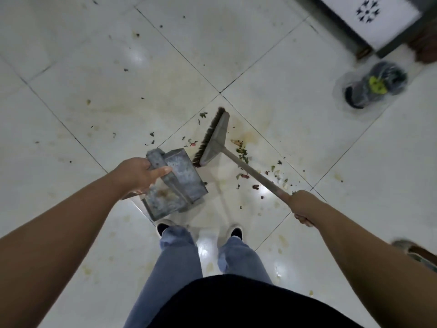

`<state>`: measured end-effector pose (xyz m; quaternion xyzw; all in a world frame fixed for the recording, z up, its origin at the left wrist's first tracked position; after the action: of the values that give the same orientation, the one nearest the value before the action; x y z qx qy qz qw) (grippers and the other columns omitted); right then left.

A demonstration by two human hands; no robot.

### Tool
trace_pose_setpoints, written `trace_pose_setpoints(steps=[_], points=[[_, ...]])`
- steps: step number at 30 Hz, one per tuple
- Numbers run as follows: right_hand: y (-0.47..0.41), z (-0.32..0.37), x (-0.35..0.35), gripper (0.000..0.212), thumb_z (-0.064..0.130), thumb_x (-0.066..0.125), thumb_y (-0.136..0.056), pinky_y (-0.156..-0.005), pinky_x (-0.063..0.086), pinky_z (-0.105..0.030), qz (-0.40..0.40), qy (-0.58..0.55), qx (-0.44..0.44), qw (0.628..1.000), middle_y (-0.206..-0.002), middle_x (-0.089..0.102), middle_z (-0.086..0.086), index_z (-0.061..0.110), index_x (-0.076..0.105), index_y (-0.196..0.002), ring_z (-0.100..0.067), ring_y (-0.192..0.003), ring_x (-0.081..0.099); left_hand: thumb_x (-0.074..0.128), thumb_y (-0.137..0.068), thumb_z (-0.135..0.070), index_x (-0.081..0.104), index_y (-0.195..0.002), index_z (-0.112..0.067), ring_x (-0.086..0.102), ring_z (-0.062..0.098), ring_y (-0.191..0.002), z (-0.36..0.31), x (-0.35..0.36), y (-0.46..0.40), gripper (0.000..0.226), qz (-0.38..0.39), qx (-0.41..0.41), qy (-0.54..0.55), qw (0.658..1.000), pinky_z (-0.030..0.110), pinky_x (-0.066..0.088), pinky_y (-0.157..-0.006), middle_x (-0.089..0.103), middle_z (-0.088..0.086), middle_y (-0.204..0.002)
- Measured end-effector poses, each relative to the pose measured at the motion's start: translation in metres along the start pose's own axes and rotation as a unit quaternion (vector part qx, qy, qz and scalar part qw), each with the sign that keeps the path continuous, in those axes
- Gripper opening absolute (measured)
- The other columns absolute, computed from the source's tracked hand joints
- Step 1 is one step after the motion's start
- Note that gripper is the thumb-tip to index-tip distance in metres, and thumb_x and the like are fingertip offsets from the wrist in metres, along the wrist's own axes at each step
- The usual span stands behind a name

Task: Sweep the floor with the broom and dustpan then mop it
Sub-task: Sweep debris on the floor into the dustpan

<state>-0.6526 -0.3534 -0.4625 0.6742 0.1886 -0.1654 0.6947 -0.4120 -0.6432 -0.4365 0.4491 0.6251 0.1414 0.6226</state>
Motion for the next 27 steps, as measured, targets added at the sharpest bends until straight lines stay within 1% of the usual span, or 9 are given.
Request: trace_pose_setpoints(steps=[3,6,9,10,12,15,20,24,27], points=[[0.030,0.054,0.021,0.053,0.058,0.041,-0.091,-0.036,0.026,-0.012,0.005,0.000,-0.017,1.000,-0.026,0.032,0.005,0.009,0.047,-0.070,-0.011,-0.027,0.029,0.056,-0.083,-0.056,0.062,-0.065,-0.006,0.045,0.008,-0.037,0.055,-0.021,0.011,0.053,-0.015,-0.035,0.156,0.987,0.022,0.032,-0.044,0.044,-0.005,-0.031],[0.056,0.113,0.047,0.054,0.055,0.043,-0.092,-0.031,0.024,-0.012,0.017,0.007,-0.041,0.999,-0.037,0.040,-0.003,0.004,0.050,-0.076,-0.013,-0.022,0.029,0.060,-0.082,-0.054,0.059,-0.057,-0.007,0.042,0.007,-0.028,0.114,-0.040,0.027,0.053,-0.032,-0.066,0.229,0.971,0.020,0.033,-0.042,0.043,-0.003,-0.028],[0.081,0.177,0.081,0.016,0.034,0.047,-0.095,-0.028,0.029,-0.015,0.035,0.074,-0.080,0.993,-0.075,0.064,-0.019,0.018,0.047,-0.092,-0.014,-0.032,0.038,0.064,-0.082,-0.047,0.050,-0.052,-0.008,0.042,0.014,-0.034,0.176,-0.058,0.041,0.051,-0.054,-0.093,0.332,0.937,0.019,0.036,-0.041,0.044,-0.001,-0.034],[0.092,0.198,0.092,0.011,0.028,0.045,-0.096,-0.032,0.031,-0.018,0.043,0.093,-0.084,0.991,-0.074,0.063,-0.018,0.020,0.046,-0.089,-0.015,-0.035,0.036,0.063,-0.083,-0.045,0.050,-0.052,-0.008,0.042,0.015,-0.035,0.197,-0.064,0.047,0.051,-0.060,-0.102,0.354,0.928,0.020,0.037,-0.041,0.045,-0.001,-0.035],[0.105,0.235,0.113,0.034,0.038,0.037,-0.098,-0.039,0.030,-0.023,0.064,0.084,-0.084,0.991,-0.051,0.046,-0.007,0.019,0.044,-0.069,-0.015,-0.033,0.032,0.061,-0.084,-0.046,0.051,-0.051,-0.008,0.045,0.015,-0.036,0.237,-0.076,0.060,0.052,-0.072,-0.118,0.386,0.912,0.022,0.039,-0.044,0.048,-0.001,-0.036],[0.123,0.289,0.142,0.049,0.054,0.040,-0.093,-0.032,0.023,-0.013,0.094,0.046,-0.056,0.993,-0.036,0.034,0.002,0.017,0.039,-0.060,-0.009,-0.024,0.026,0.061,-0.085,-0.046,0.052,-0.053,-0.007,0.044,0.015,-0.036,0.293,-0.088,0.075,0.050,-0.093,-0.148,0.447,0.877,0.024,0.039,-0.046,0.049,0.000,-0.039],[0.140,0.388,0.183,0.057,0.065,0.042,-0.086,-0.029,0.022,-0.009,0.123,0.102,-0.062,0.985,-0.035,0.035,0.004,0.015,0.040,-0.058,-0.005,-0.023,0.026,0.061,-0.086,-0.044,0.051,-0.051,-0.008,0.043,0.013,-0.034,0.370,-0.097,0.082,0.050,-0.120,-0.199,0.505,0.831,0.024,0.037,-0.045,0.048,-0.001,-0.037],[0.133,0.472,0.216,0.059,0.063,0.041,-0.088,-0.030,0.022,-0.009,0.136,0.151,-0.090,0.975,-0.033,0.034,0.003,0.015,0.038,-0.055,-0.007,-0.022,0.025,0.062,-0.083,-0.047,0.051,-0.051,-0.010,0.045,0.018,-0.041,0.424,-0.106,0.072,0.050,-0.123,-0.239,0.524,0.809,0.029,0.037,-0.051,0.050,0.005,-0.043],[0.130,0.539,0.242,0.061,0.058,0.038,-0.092,-0.031,0.023,-0.009,0.127,0.219,-0.124,0.959,-0.029,0.033,-0.001,0.011,0.038,-0.053,-0.011,-0.020,0.023,0.061,-0.084,-0.046,0.053,-0.051,-0.010,0.045,0.016,-0.040,0.463,-0.115,0.061,0.050,-0.121,-0.272,0.526,0.797,0.027,0.038,-0.051,0.051,0.001,-0.041]])
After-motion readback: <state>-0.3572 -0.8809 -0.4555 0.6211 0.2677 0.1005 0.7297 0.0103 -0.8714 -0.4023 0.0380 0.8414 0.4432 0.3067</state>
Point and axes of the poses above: each hand's wrist, its own y-axis away from the middle knuckle, its own x-axis out of the palm, z = x × y, the point moved 4 cm from there along -y, towards the middle knuckle
